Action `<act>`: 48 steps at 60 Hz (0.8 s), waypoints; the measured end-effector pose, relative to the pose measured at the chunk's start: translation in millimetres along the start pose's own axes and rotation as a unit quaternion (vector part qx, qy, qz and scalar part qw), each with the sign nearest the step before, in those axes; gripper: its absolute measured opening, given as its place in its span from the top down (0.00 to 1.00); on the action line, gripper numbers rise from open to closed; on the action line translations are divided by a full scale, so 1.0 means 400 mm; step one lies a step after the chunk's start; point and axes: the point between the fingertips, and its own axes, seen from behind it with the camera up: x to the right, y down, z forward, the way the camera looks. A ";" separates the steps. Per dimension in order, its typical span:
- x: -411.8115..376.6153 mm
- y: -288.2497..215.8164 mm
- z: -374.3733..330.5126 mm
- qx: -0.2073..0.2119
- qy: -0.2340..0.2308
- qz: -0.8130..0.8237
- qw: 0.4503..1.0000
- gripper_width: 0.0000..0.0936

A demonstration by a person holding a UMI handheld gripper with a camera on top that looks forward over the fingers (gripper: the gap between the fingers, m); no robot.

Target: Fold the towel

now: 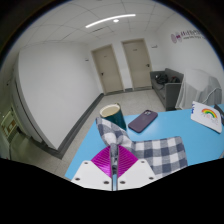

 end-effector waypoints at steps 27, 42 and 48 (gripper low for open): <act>0.439 0.098 -0.034 -0.044 0.126 0.072 0.988 0.63; 0.439 0.009 -0.201 -0.003 0.187 0.003 0.982 0.11; 0.349 0.007 -0.289 0.013 0.189 -0.002 0.982 0.11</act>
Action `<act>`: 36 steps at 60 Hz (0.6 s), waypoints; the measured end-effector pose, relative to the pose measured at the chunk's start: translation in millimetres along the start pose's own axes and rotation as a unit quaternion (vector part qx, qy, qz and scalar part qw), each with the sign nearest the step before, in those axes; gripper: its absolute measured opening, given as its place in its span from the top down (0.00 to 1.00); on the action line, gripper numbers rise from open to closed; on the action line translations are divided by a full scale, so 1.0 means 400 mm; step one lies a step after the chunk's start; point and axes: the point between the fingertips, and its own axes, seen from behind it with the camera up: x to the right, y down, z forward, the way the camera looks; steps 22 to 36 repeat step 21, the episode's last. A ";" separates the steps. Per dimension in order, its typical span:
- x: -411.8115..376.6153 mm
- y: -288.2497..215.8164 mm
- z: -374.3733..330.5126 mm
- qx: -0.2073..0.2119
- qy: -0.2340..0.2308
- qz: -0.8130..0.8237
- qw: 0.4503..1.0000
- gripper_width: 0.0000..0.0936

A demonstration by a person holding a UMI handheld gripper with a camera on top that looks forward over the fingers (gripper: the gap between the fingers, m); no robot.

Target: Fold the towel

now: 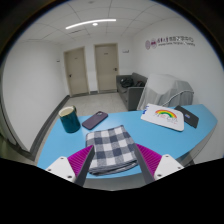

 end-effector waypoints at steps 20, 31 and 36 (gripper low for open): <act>-0.248 0.084 -0.379 0.018 -0.049 0.005 0.999 0.11; -0.257 0.087 -0.391 0.017 -0.052 0.006 0.998 0.11; -0.257 0.087 -0.391 0.017 -0.052 0.006 0.998 0.11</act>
